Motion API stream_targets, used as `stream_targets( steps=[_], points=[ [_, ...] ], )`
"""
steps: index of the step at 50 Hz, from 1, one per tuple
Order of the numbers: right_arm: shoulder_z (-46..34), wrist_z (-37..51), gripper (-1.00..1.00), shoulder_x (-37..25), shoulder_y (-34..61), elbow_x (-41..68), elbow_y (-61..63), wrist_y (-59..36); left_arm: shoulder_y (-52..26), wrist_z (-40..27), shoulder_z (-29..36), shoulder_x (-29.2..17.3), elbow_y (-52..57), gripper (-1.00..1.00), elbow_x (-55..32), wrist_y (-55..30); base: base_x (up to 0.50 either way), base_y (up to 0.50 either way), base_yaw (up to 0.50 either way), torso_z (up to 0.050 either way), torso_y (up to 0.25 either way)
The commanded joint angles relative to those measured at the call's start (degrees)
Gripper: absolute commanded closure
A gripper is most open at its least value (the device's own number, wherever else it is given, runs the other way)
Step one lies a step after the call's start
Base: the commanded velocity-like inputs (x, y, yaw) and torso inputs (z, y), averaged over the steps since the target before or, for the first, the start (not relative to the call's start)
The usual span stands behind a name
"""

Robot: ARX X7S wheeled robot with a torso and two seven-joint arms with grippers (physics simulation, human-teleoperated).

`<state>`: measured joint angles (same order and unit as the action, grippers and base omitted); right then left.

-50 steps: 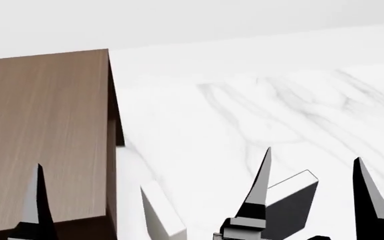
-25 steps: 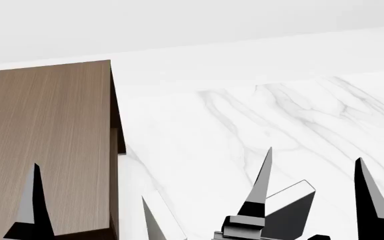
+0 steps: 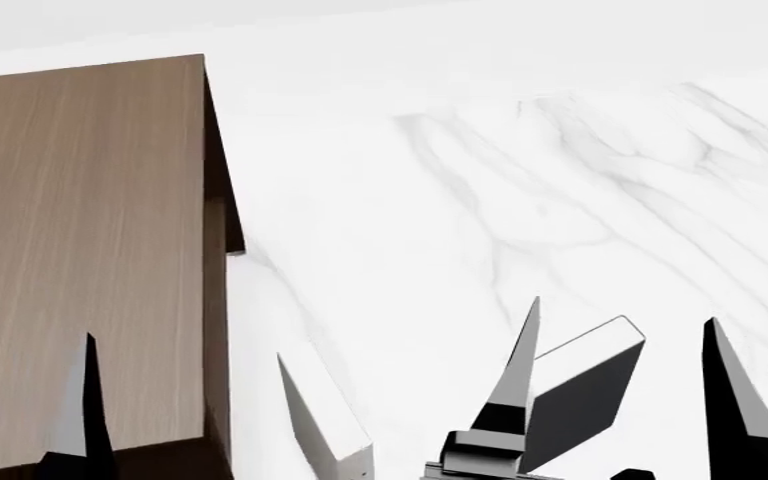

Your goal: Pick up the book in the middle and place it on the cabinet shelf.

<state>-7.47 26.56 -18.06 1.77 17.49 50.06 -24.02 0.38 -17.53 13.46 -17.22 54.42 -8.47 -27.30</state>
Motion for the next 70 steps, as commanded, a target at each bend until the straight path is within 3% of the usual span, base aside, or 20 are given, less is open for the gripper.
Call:
stream_targets(
  steps=[1,5,8,13,17,28,46,51,53,56,57,59,63,70],
  points=[
    [-0.6,0.4,-1.00,-0.2,0.0,0.1,-0.7,0.3,-0.8,-0.7,-1.2,0.2,3.1,-1.00,-2.5,-2.5,0.00,0.00,0.00,0.034,-0.225],
    [-0.8,0.5,-1.00,-0.3,-0.1,0.1,-0.9,0.4,-1.2,-2.6,-3.6,-0.3,5.5,-1.00,-6.8,-2.6,0.00,0.00,0.00,0.017,-0.112],
    [-0.8,0.5,-1.00,-0.4,-0.1,0.2,-1.0,0.6,-4.5,-15.5,1.4,-11.2,5.6,-1.00,-15.0,0.4,0.00,0.00,0.00,0.000,0.000],
    [-1.0,0.6,-1.00,-0.5,-0.2,0.2,-1.3,0.8,-13.7,-39.4,13.9,-29.8,5.6,-1.00,-28.5,12.5,0.00,0.00,0.00,0.000,0.000],
    [-1.2,0.7,-1.00,-0.6,-0.2,0.2,-1.5,0.8,-17.8,-46.6,18.7,-34.7,5.5,-1.00,-35.5,17.3,0.00,0.00,0.00,0.000,0.000],
    [-1.5,1.0,-1.00,-0.9,-0.2,0.2,-1.6,1.2,-21.3,-53.5,20.9,-36.7,5.1,-1.00,-40.9,15.7,0.00,0.00,0.00,0.000,0.000],
    [-1.4,1.9,-1.00,-1.4,0.1,0.8,-0.9,0.8,-22.1,-55.1,22.4,-36.4,3.5,-1.00,-41.2,14.3,0.00,0.00,0.00,0.000,0.000],
    [-0.3,4.0,-1.00,-1.4,2.9,3.7,3.8,-4.1,-21.9,-55.0,22.6,-36.4,3.0,-1.00,-40.7,14.4,0.00,0.00,0.00,0.000,0.000],
    [0.0,6.2,-1.00,-1.1,6.8,4.4,5.6,-8.5,-22.0,-54.8,22.9,-36.2,2.9,-1.00,-40.4,14.3,0.00,0.00,0.00,0.000,0.000],
    [0.5,10.8,-1.00,1.5,21.2,11.1,6.8,-23.2,-21.8,-54.4,23.6,-35.5,2.1,-1.00,-39.7,14.1,0.00,0.00,0.00,0.000,0.000],
    [2.4,13.9,-1.00,4.6,29.8,14.6,5.1,-30.5,-21.7,-54.0,23.8,-35.3,1.6,-1.00,-39.4,14.2,0.00,0.00,0.00,0.000,0.000],
    [3.3,15.2,-1.00,6.5,40.0,17.4,2.7,-36.1,-21.8,-53.9,23.9,-35.2,1.4,-1.00,-39.6,14.1,0.00,0.00,0.00,0.000,0.000],
    [-3.1,16.0,-1.00,7.5,57.5,11.0,-13.4,-36.5,-21.3,-53.0,24.0,-35.0,0.2,-1.00,-39.2,15.0,0.00,0.00,0.00,0.000,0.000],
    [-5.8,14.6,-1.00,10.6,68.7,5.8,-38.1,-30.8,-20.8,-52.4,24.3,-34.7,-0.8,-1.00,-38.8,15.5,0.00,0.00,0.00,0.000,0.000]
  ],
)
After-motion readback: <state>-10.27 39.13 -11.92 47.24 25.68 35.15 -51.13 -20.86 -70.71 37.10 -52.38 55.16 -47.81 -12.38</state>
